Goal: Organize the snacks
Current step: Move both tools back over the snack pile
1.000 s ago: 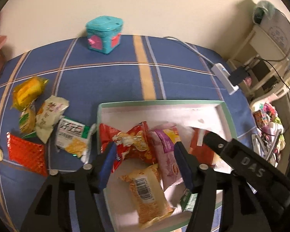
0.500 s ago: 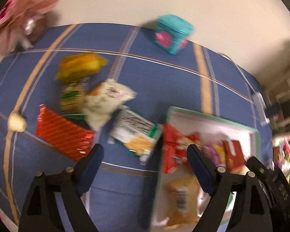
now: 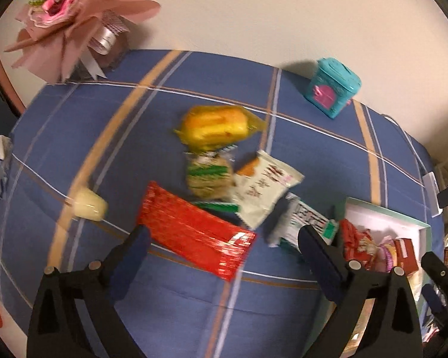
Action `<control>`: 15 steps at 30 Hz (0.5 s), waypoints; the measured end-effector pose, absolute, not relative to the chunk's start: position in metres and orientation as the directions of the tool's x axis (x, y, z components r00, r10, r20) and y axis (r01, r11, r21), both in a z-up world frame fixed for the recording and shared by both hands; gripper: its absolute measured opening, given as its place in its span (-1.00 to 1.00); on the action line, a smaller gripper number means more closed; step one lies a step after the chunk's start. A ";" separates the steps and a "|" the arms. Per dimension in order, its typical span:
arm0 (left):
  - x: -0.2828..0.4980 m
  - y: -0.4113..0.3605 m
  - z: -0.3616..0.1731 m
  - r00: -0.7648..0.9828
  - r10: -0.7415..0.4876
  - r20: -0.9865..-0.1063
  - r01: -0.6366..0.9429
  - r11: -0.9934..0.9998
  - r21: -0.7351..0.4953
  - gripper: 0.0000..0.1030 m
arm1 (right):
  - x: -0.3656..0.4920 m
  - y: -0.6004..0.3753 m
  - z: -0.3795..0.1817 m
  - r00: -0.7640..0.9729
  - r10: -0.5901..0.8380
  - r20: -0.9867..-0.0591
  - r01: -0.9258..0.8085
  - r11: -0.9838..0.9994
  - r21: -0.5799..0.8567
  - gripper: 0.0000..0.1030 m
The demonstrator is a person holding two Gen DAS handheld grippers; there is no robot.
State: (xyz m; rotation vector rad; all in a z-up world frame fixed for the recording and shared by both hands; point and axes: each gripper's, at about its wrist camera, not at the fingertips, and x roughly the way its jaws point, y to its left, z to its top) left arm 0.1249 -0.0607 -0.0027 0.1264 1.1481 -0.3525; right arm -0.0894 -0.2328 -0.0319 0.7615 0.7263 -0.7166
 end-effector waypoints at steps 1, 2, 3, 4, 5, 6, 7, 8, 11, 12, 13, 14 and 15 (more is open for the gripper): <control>0.127 -0.056 -0.002 0.363 -0.215 -0.907 0.329 0.940 -0.091 0.92 | -0.085 -0.228 -0.030 0.557 -0.291 -0.778 0.768 0.537 0.349 1.00; 0.129 -0.051 -0.001 0.361 -0.226 -0.905 0.317 0.942 -0.108 0.92 | -0.082 -0.224 -0.029 0.567 -0.284 -0.773 0.758 0.549 0.353 1.00; 0.132 -0.045 -0.001 0.352 -0.239 -0.905 0.298 0.945 -0.134 0.92 | -0.077 -0.219 -0.027 0.578 -0.272 -0.770 0.743 0.566 0.357 1.00; 0.134 -0.041 -0.001 0.346 -0.242 -0.907 0.287 0.947 -0.143 0.92 | -0.072 -0.214 -0.026 0.583 -0.264 -0.768 0.732 0.581 0.356 1.00; 0.137 -0.036 -0.002 0.341 -0.236 -0.910 0.269 0.952 -0.146 0.92 | -0.069 -0.209 -0.025 0.588 -0.258 -0.767 0.722 0.595 0.353 1.00; 0.139 -0.032 -0.002 0.341 -0.227 -0.912 0.257 0.956 -0.142 0.92 | -0.062 -0.202 -0.024 0.594 -0.250 -0.765 0.706 0.617 0.347 1.00; 0.141 -0.027 -0.003 0.343 -0.209 -0.916 0.242 0.962 -0.128 0.92 | -0.056 -0.196 -0.024 0.594 -0.240 -0.767 0.694 0.636 0.338 1.00; 0.141 -0.025 -0.004 0.345 -0.191 -0.919 0.232 0.966 -0.114 0.92 | -0.052 -0.190 -0.024 0.592 -0.233 -0.772 0.686 0.649 0.330 1.00; 0.148 -0.008 -0.015 0.325 -0.102 -0.940 0.166 0.985 -0.049 0.92 | -0.035 -0.172 -0.026 0.585 -0.199 -0.786 0.652 0.692 0.311 1.00; 0.151 -0.001 -0.020 0.312 -0.078 -0.947 0.140 0.990 -0.035 0.92 | -0.030 -0.167 -0.028 0.584 -0.187 -0.790 0.640 0.705 0.306 1.00; 0.153 0.004 -0.023 0.302 -0.066 -0.951 0.122 0.992 -0.030 0.92 | -0.023 -0.159 -0.029 0.580 -0.176 -0.795 0.625 0.723 0.296 1.00; 0.156 0.011 -0.028 0.285 -0.052 -0.957 0.096 0.995 -0.026 0.92 | -0.019 -0.153 -0.030 0.577 -0.172 -0.799 0.616 0.734 0.287 1.00; 0.159 0.018 -0.031 0.274 -0.043 -0.961 0.077 0.997 -0.022 0.92 | -0.015 -0.147 -0.031 0.573 -0.167 -0.803 0.606 0.746 0.277 1.00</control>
